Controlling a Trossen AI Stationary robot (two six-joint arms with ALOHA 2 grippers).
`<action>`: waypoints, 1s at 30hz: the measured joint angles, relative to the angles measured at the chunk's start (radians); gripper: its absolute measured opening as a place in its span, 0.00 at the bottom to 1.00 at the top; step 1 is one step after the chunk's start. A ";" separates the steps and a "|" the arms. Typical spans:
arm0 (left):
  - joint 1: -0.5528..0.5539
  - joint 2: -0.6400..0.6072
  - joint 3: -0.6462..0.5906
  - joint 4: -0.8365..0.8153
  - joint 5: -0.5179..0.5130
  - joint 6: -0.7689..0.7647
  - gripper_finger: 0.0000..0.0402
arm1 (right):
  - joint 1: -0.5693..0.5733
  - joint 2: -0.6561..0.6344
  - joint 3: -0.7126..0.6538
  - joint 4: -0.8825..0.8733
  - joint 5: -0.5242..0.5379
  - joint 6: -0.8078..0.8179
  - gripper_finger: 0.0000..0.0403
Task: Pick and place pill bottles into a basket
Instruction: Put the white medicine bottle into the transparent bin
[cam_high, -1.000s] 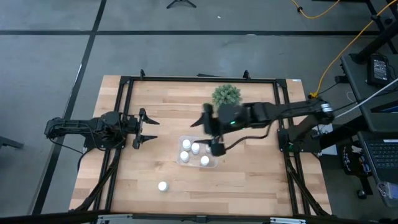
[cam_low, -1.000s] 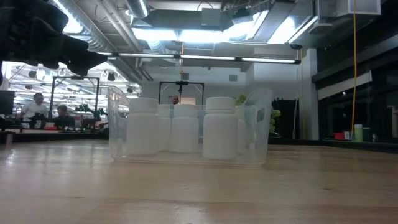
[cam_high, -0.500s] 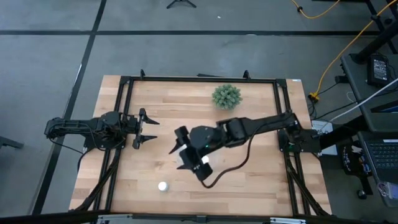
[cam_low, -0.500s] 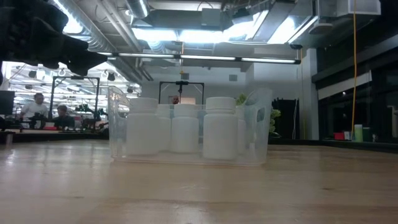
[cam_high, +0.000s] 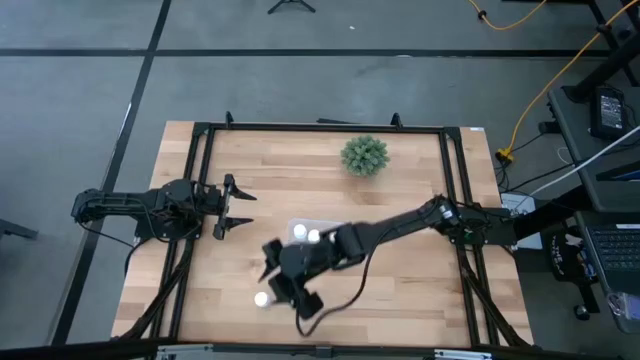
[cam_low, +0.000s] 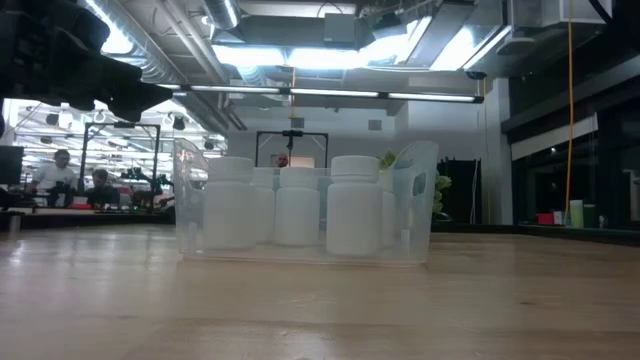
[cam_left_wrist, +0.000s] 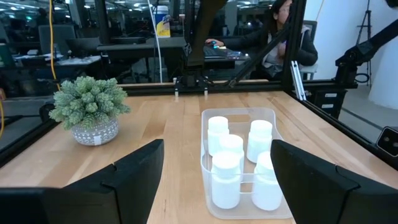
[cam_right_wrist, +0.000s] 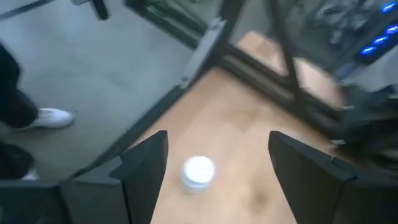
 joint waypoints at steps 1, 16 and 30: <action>0.000 0.000 0.000 0.000 0.000 0.000 0.72 | 0.008 0.014 0.000 0.003 -0.007 0.016 0.69; 0.000 0.000 0.000 0.000 0.000 0.000 0.72 | 0.015 0.166 0.003 0.119 -0.089 0.323 0.69; 0.000 0.000 0.000 0.000 0.000 0.000 0.72 | -0.038 0.201 0.004 0.078 -0.082 0.385 0.69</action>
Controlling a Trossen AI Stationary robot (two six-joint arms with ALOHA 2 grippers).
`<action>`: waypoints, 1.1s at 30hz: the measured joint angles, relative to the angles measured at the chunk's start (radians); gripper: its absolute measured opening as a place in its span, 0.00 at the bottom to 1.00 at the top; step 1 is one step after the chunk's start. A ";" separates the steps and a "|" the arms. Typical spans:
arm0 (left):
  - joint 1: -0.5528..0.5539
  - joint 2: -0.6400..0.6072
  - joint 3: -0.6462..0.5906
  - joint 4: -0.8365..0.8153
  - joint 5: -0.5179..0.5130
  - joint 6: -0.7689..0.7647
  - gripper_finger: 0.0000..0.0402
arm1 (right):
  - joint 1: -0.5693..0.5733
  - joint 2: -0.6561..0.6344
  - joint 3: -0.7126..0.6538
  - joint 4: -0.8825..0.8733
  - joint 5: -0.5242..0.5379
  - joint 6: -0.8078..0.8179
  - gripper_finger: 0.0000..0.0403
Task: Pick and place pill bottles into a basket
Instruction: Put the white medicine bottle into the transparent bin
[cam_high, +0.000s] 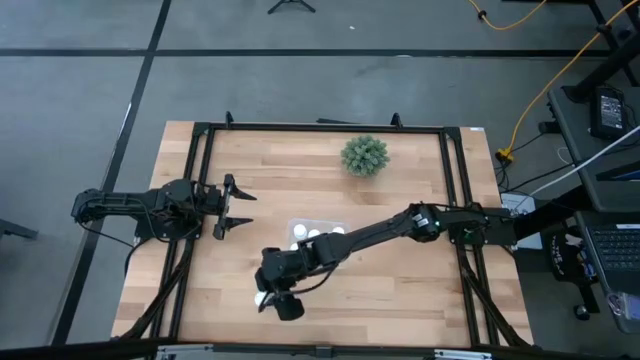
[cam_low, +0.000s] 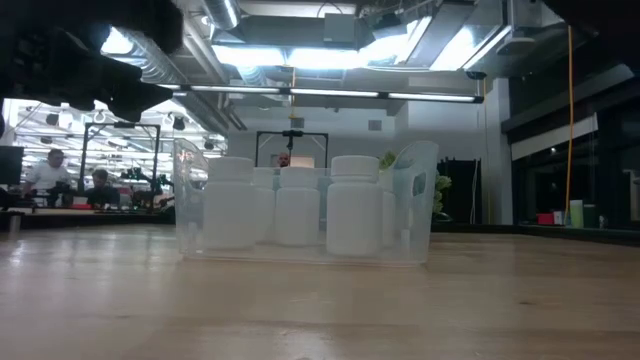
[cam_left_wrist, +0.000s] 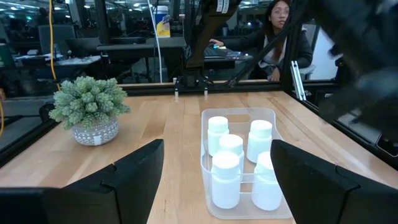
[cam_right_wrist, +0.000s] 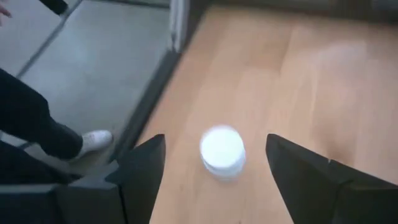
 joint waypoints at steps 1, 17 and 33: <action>0.000 0.000 0.000 0.000 0.000 0.000 0.72 | -0.003 0.013 0.000 -0.005 0.000 0.001 0.69; 0.000 0.000 0.000 0.000 0.000 0.000 0.72 | 0.006 0.072 0.000 0.031 0.000 -0.007 0.69; 0.000 0.000 0.000 0.000 0.000 0.000 0.72 | -0.008 0.137 -0.001 0.131 -0.009 0.012 0.69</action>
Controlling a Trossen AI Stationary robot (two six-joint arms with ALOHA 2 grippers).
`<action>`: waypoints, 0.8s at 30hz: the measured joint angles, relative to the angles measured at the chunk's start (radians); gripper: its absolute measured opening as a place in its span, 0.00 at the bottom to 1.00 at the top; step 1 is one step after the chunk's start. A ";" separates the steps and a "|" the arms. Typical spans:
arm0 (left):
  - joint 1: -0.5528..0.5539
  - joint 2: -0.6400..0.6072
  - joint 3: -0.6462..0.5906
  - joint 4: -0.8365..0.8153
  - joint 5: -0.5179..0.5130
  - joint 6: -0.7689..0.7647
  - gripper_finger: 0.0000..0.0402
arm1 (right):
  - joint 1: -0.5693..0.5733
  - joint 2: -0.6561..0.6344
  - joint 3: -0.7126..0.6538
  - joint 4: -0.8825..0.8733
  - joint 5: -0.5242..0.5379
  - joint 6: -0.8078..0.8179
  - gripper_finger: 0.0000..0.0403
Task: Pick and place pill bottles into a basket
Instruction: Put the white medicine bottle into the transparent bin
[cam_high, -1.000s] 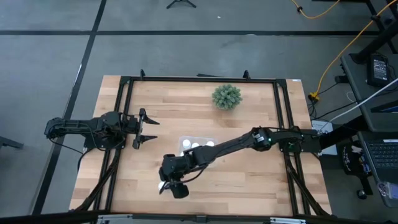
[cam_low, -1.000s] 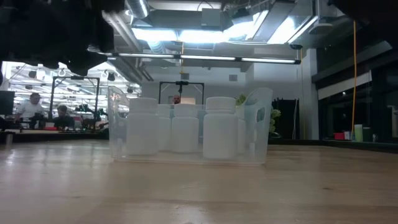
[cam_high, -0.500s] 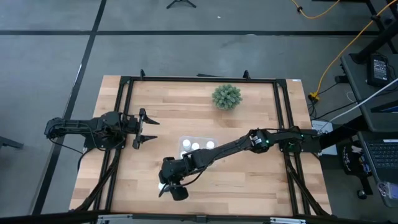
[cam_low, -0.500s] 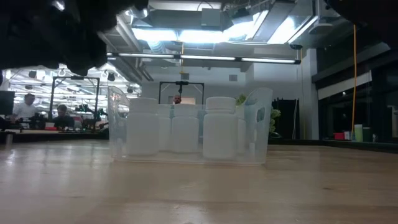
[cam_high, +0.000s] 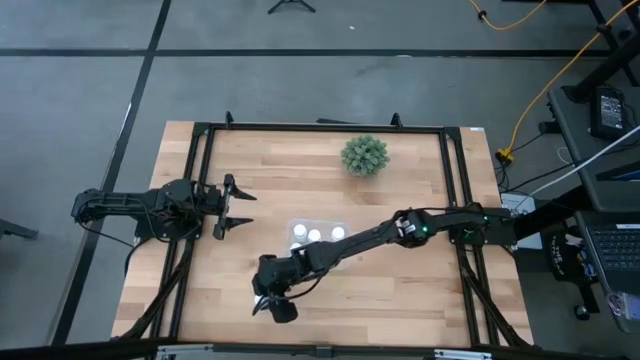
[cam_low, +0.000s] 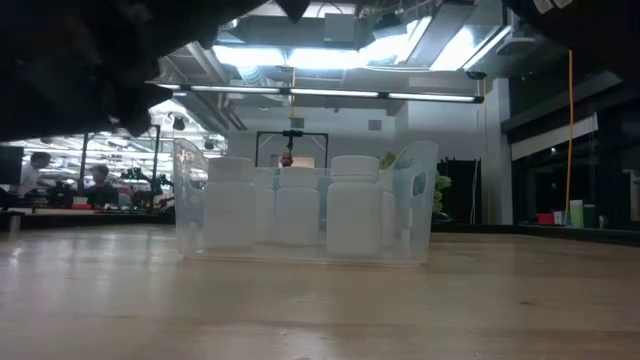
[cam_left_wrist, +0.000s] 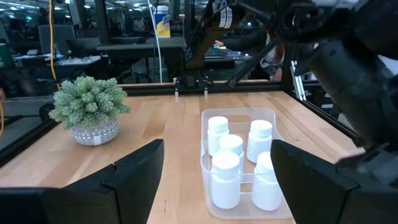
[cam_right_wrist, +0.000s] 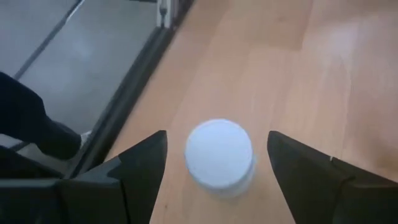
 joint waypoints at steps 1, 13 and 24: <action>0.000 0.000 0.000 0.000 0.000 0.000 0.72 | -0.003 0.004 0.001 0.004 -0.002 0.004 0.69; 0.000 0.000 0.000 0.000 0.000 0.000 0.72 | -0.010 0.035 -0.001 0.034 -0.037 0.000 0.69; 0.000 0.000 0.000 0.000 0.000 0.000 0.72 | -0.011 0.035 -0.001 0.048 -0.036 -0.001 0.52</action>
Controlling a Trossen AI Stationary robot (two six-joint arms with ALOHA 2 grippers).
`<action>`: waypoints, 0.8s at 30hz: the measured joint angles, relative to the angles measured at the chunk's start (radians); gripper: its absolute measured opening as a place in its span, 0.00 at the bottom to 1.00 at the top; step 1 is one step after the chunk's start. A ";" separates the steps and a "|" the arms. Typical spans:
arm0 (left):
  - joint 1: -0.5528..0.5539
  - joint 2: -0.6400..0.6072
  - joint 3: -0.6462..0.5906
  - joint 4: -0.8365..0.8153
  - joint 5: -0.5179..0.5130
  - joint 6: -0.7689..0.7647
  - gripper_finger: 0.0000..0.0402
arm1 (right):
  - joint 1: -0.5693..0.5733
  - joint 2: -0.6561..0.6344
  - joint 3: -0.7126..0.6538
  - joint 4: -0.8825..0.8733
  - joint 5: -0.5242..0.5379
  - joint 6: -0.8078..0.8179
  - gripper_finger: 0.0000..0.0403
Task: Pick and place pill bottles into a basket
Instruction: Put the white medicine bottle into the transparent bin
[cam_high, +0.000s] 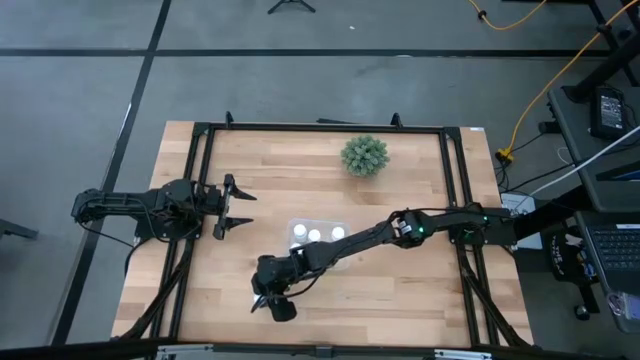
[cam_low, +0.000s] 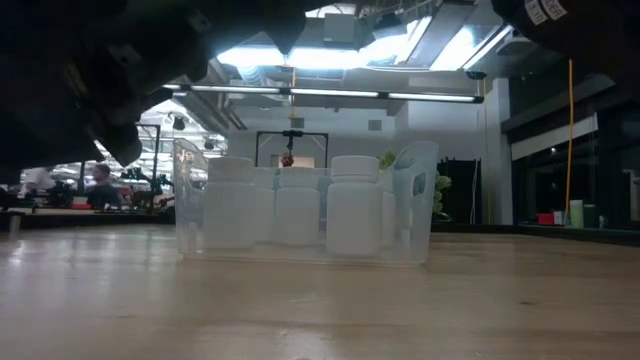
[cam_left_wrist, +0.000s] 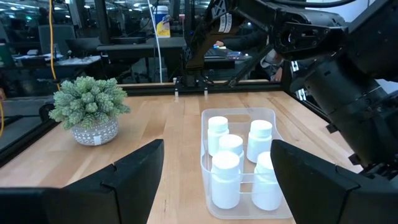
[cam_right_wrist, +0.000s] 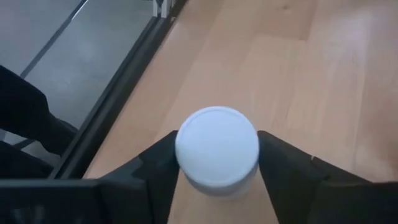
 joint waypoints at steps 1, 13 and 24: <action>0.000 0.000 0.000 0.000 0.000 0.000 0.72 | 0.000 0.000 0.000 -0.001 0.000 0.000 0.49; 0.000 0.000 0.000 0.000 0.000 0.000 0.72 | 0.021 -0.018 0.004 0.045 0.009 -0.050 0.38; 0.000 0.000 0.000 0.000 0.000 0.000 0.72 | 0.054 -0.157 0.004 -0.124 0.172 -0.125 0.38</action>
